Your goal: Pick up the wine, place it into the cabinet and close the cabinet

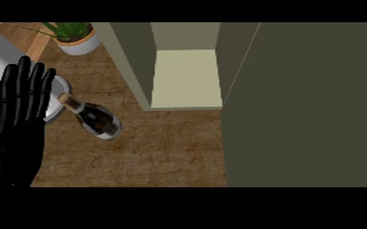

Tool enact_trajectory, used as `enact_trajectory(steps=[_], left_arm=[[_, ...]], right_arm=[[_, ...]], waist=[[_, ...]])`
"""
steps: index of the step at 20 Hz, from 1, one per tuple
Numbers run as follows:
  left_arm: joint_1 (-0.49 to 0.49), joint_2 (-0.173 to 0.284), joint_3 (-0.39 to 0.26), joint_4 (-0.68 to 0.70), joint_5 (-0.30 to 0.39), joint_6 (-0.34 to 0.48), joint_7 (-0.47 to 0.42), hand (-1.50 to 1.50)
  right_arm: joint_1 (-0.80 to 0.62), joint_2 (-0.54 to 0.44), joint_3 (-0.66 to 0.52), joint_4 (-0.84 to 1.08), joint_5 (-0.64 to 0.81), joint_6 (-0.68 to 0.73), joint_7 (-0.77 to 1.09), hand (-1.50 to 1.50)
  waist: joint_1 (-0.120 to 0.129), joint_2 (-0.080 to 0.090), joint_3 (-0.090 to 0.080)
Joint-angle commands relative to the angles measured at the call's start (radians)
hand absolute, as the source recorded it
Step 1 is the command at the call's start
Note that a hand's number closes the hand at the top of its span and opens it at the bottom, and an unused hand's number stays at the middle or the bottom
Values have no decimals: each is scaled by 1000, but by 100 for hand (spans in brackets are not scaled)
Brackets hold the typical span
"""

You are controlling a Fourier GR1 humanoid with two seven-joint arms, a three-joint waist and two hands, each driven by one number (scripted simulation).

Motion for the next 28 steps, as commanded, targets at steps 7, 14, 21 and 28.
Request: enact_trajectory(steps=[7, 14, 21, 28], left_arm=[[-179, 25, 105, 324, 386, -212, 34, -150], [-322, 72, 173, 391, 563, -205, 197, -150], [-322, 101, 188, 345, 628, -187, 271, -150], [-311, 70, 139, 348, 576, -174, 238, -150]], right_arm=[[165, -1, 120, -30, -134, 161, 29, -150], [185, -76, 28, -172, -309, 210, 197, -150], [256, -38, 23, -266, -317, 226, 216, -150], [163, -53, -23, -310, -352, 199, 358, -150]], waist=[[-9, 48, 10], [18, 33, 13], [21, 32, 13], [22, 33, 12]])
